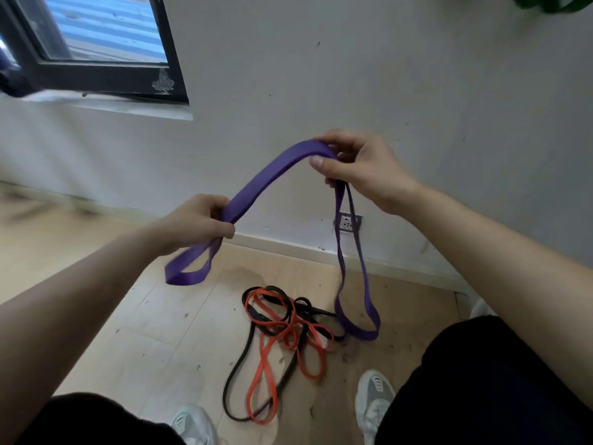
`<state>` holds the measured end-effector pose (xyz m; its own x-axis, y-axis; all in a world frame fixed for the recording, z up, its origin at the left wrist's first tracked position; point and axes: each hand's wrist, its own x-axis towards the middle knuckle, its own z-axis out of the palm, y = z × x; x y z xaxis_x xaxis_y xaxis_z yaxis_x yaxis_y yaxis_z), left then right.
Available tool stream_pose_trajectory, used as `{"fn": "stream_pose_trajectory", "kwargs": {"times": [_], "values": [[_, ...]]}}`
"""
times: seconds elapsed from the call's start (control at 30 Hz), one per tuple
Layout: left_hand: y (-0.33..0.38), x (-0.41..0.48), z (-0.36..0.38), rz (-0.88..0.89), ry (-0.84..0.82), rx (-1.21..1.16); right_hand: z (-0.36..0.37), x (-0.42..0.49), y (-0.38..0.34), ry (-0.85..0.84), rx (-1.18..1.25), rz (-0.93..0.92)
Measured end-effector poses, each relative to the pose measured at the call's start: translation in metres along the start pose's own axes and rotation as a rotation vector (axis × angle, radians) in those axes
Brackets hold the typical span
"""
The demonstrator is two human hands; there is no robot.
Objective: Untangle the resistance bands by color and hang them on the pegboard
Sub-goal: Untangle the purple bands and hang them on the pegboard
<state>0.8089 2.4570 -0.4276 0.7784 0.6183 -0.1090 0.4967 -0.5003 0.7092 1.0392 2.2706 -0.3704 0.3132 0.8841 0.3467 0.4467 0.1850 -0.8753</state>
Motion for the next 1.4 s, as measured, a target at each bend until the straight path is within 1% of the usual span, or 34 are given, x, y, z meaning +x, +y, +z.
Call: {"fn": "stream_pose_trajectory", "kwargs": {"times": [0.07, 0.17, 0.27, 0.33, 0.43, 0.53, 0.6, 0.7, 0.87, 0.9, 0.97, 1.03, 1.13, 1.27, 1.4], "values": [[0.008, 0.0, 0.004, 0.021, -0.057, 0.029, 0.002, 0.002, -0.005, 0.016, -0.045, -0.031], [0.011, -0.002, 0.008, 0.033, -0.164, 0.074, -0.001, 0.007, -0.005, 0.031, -0.075, -0.013], [0.011, -0.001, 0.012, 0.037, -0.242, 0.013, 0.0, 0.008, -0.003, -0.018, -0.08, 0.025], [0.02, 0.0, 0.015, 0.085, -0.224, -0.098, 0.003, 0.007, -0.004, -0.055, -0.059, 0.032], [0.041, -0.002, 0.018, 0.203, -0.141, -0.317, 0.008, 0.007, -0.006, -0.089, -0.005, 0.027], [0.057, -0.006, 0.021, 0.303, -0.088, -0.482, 0.012, 0.008, -0.005, -0.122, -0.062, 0.015], [0.062, -0.009, 0.021, 0.356, -0.059, -0.531, 0.013, 0.007, -0.003, -0.162, -0.07, 0.0], [0.066, -0.012, 0.019, 0.366, 0.002, -0.602, 0.012, 0.007, 0.003, -0.206, -0.057, 0.031], [0.066, -0.014, 0.018, 0.364, 0.044, -0.624, 0.026, -0.002, 0.025, -0.342, -0.261, 0.164], [0.064, -0.014, 0.017, 0.358, 0.05, -0.626, 0.026, -0.003, 0.028, -0.338, -0.255, 0.174], [0.058, -0.013, 0.013, 0.34, 0.07, -0.629, 0.023, -0.001, 0.028, -0.277, -0.177, 0.181], [0.05, -0.012, 0.006, 0.321, 0.092, -0.611, 0.018, 0.003, 0.023, -0.172, -0.05, 0.171], [0.04, -0.01, 0.002, 0.304, 0.082, -0.568, 0.016, 0.008, 0.012, -0.026, 0.086, 0.103], [0.039, -0.012, 0.006, 0.29, 0.037, -0.523, 0.019, 0.013, -0.002, 0.051, 0.099, 0.004], [0.043, -0.01, 0.012, 0.278, 0.066, -0.52, 0.019, 0.017, -0.011, 0.097, 0.109, -0.083]]}}
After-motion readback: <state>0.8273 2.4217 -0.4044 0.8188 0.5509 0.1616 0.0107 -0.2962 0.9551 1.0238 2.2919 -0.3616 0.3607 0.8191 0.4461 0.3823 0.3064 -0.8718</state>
